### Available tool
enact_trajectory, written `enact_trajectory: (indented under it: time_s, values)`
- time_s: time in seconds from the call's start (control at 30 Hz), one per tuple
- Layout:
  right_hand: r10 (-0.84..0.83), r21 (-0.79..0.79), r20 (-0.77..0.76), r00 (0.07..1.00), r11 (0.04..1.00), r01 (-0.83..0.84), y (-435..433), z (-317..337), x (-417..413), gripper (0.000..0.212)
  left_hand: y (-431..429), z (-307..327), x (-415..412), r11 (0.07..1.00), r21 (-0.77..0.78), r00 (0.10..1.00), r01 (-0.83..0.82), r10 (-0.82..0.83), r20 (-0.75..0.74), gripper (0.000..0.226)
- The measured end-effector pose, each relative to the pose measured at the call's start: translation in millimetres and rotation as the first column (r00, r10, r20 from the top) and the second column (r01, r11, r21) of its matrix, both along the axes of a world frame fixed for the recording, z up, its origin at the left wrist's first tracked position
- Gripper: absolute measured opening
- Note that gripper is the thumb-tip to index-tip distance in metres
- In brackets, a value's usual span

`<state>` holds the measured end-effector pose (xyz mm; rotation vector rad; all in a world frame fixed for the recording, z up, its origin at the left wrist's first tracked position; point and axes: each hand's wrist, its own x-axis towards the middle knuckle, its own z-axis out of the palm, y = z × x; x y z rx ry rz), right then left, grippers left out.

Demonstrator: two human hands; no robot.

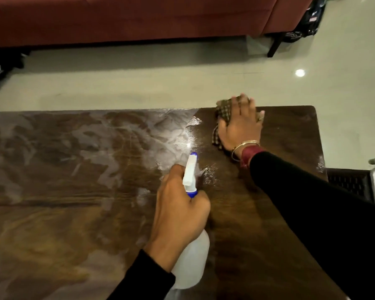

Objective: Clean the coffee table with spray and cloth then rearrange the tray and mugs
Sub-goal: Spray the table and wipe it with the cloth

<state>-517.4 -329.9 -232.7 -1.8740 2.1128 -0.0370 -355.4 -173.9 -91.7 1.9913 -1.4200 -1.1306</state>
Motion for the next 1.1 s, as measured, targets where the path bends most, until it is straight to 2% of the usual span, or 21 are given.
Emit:
enact_trajectory:
  time_s: [0.07, 0.1, 0.17, 0.2, 0.27, 0.33, 0.37, 0.4, 0.5, 0.57, 0.63, 0.7, 0.73, 0.83, 0.87, 0.9, 0.93, 1.03, 1.1]
  values:
    - [-0.074, 0.016, -0.007, 0.997, 0.997, 0.074, -13, 2, 16, 0.082, 5, -3, 6, 1.000, -0.009, 1.000, -0.019, 0.019, 0.001, 0.021]
    - [-0.032, 0.007, 0.004, 0.999, 0.999, 0.032, -11, 3, 34, 0.082, 8, -5, 9, 0.999, -0.013, 0.999, -0.035, 0.035, 0.008, 0.020]
    - [0.183, -0.016, 0.039, 0.982, 0.983, -0.182, 4, 5, 70, 0.083, 13, -4, 14, 0.996, -0.012, 0.996, -0.093, 0.093, 0.013, 0.018]
    - [0.321, -0.019, 0.044, 0.946, 0.947, -0.321, 18, 4, 85, 0.083, 15, -4, 17, 0.993, -0.009, 0.993, -0.120, 0.120, 0.014, 0.018]
    - [0.570, 0.011, 0.058, 0.820, 0.821, -0.571, 49, 4, 93, 0.084, 20, -3, 21, 0.990, -0.008, 0.990, -0.138, 0.138, 0.024, 0.020]
    - [0.690, 0.001, 0.068, 0.721, 0.723, -0.691, 72, 1, 73, 0.083, 29, -2, 29, 0.991, -0.003, 0.991, -0.132, 0.132, 0.025, 0.022]
    - [0.686, -0.001, 0.068, 0.725, 0.726, -0.687, 74, 2, 57, 0.083, 35, -2, 32, 0.992, -0.002, 0.992, -0.127, 0.127, 0.017, 0.021]
    - [0.635, -0.005, 0.059, 0.770, 0.772, -0.636, 68, 2, 40, 0.083, 41, -3, 35, 0.992, -0.004, 0.992, -0.122, 0.122, 0.010, 0.019]
    - [0.357, 0.016, 0.033, 0.934, 0.934, -0.358, 23, 10, 20, 0.082, 66, -9, 42, 0.993, 0.020, 0.994, -0.113, 0.113, -0.006, 0.014]
    - [0.262, 0.018, 0.013, 0.965, 0.965, -0.262, 0, 11, 38, 0.080, 85, -14, 46, 0.990, 0.072, 0.993, -0.121, 0.121, 0.001, 0.015]
    - [0.322, 0.021, 0.005, 0.947, 0.947, -0.322, 6, 9, 70, 0.079, 104, -14, 45, 0.986, 0.094, 0.990, -0.140, 0.141, -0.002, 0.012]
    - [0.492, 0.010, 0.007, 0.871, 0.871, -0.492, 39, 4, 93, 0.080, 118, -12, 41, 0.980, 0.113, 0.986, -0.166, 0.168, -0.009, 0.011]
    - [0.594, -0.004, 0.015, 0.805, 0.805, -0.594, 65, 2, 96, 0.082, 123, -12, 39, 0.978, 0.120, 0.985, -0.170, 0.172, -0.002, 0.013]
    - [0.861, -0.007, 0.057, 0.505, 0.506, -0.863, 145, 3, 74, 0.088, 142, -15, 43, 0.985, 0.111, 0.991, -0.133, 0.131, 0.024, 0.018]
    - [0.899, 0.008, 0.067, 0.432, 0.432, -0.902, 159, 3, 60, 0.089, 147, -16, 45, 0.985, 0.112, 0.992, -0.128, 0.126, 0.022, 0.017]
    - [0.907, 0.011, 0.065, 0.415, 0.416, -0.910, 158, 3, 46, 0.090, 151, -16, 47, 0.985, 0.119, 0.992, -0.123, 0.122, 0.012, 0.017]
    - [0.883, 0.000, 0.048, 0.467, 0.467, -0.884, 149, 2, 36, 0.089, 155, -17, 48, 0.985, 0.128, 0.993, -0.119, 0.119, 0.004, 0.018]
    - [0.600, 0.021, 0.019, 0.800, 0.799, -0.601, 109, 4, 41, 0.083, 171, -18, 50, 0.986, 0.147, 0.997, -0.075, 0.077, -0.007, 0.018]
    - [0.462, 0.011, 0.018, 0.887, 0.887, -0.463, 105, 6, 62, 0.081, 183, -17, 52, 0.986, 0.147, 0.996, -0.074, 0.079, -0.029, 0.015]
